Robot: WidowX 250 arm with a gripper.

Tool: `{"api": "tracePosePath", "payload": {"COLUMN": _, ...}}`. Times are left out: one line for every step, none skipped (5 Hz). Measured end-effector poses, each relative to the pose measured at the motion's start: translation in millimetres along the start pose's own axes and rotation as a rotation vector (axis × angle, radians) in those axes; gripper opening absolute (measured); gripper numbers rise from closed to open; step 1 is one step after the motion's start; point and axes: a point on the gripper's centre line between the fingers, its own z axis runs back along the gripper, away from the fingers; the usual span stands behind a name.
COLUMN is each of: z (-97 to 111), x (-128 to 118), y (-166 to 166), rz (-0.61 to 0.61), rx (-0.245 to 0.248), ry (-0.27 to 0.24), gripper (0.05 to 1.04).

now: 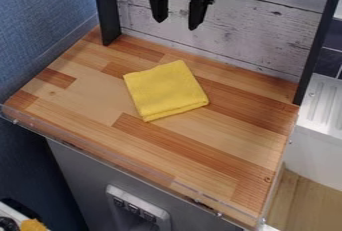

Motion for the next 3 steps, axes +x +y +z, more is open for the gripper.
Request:
{"api": "tracePosePath", "payload": {"z": -2.6, "x": -2.7, "y": -0.9, "rz": 0.001, "rx": -0.001, "ry": 0.014, "gripper": 0.997}}
{"api": "tracePosePath", "payload": {"z": -4.4, "x": -5.3, "y": -2.0, "rz": -0.003, "rx": -0.004, "ry": 0.027, "gripper": 0.998}}
{"api": "tracePosePath", "payload": {"z": -11.2, "x": -11.2, "y": -6.7, "rz": -0.012, "rx": -0.014, "ry": 0.054, "gripper": 0.999}}
